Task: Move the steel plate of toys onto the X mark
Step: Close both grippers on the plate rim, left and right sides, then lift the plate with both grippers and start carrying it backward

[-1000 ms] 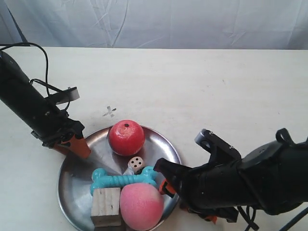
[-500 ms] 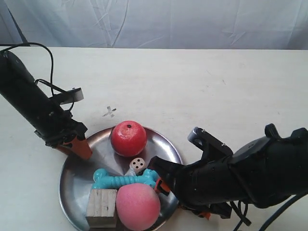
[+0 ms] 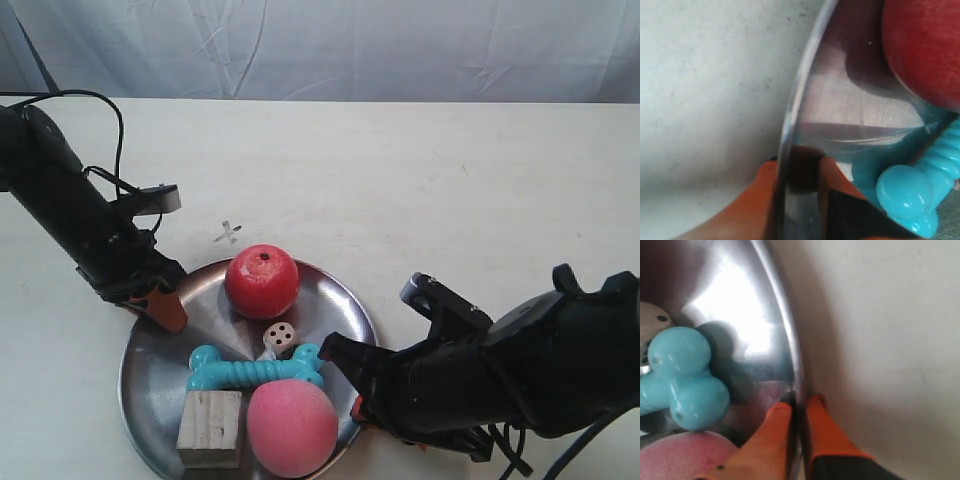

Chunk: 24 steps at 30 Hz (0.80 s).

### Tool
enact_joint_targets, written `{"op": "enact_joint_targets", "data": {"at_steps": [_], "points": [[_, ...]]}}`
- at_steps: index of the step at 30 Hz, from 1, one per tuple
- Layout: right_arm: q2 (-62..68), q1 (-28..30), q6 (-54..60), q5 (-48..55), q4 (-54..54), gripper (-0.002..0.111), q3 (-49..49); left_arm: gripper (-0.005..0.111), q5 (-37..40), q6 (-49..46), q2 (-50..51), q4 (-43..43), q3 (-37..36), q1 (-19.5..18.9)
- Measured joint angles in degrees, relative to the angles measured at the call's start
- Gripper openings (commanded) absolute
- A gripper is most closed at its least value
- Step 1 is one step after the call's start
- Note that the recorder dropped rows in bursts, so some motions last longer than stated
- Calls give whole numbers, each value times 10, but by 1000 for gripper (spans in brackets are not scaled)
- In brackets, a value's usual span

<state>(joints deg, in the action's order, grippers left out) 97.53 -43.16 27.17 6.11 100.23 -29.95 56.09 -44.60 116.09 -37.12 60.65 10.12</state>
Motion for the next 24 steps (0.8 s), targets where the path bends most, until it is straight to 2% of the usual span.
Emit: {"op": "enact_joint_targets", "data": {"at_steps": [24], "points": [[-36,3,24,10,0,-1,13,0,28,34,2,15,2,1]]}}
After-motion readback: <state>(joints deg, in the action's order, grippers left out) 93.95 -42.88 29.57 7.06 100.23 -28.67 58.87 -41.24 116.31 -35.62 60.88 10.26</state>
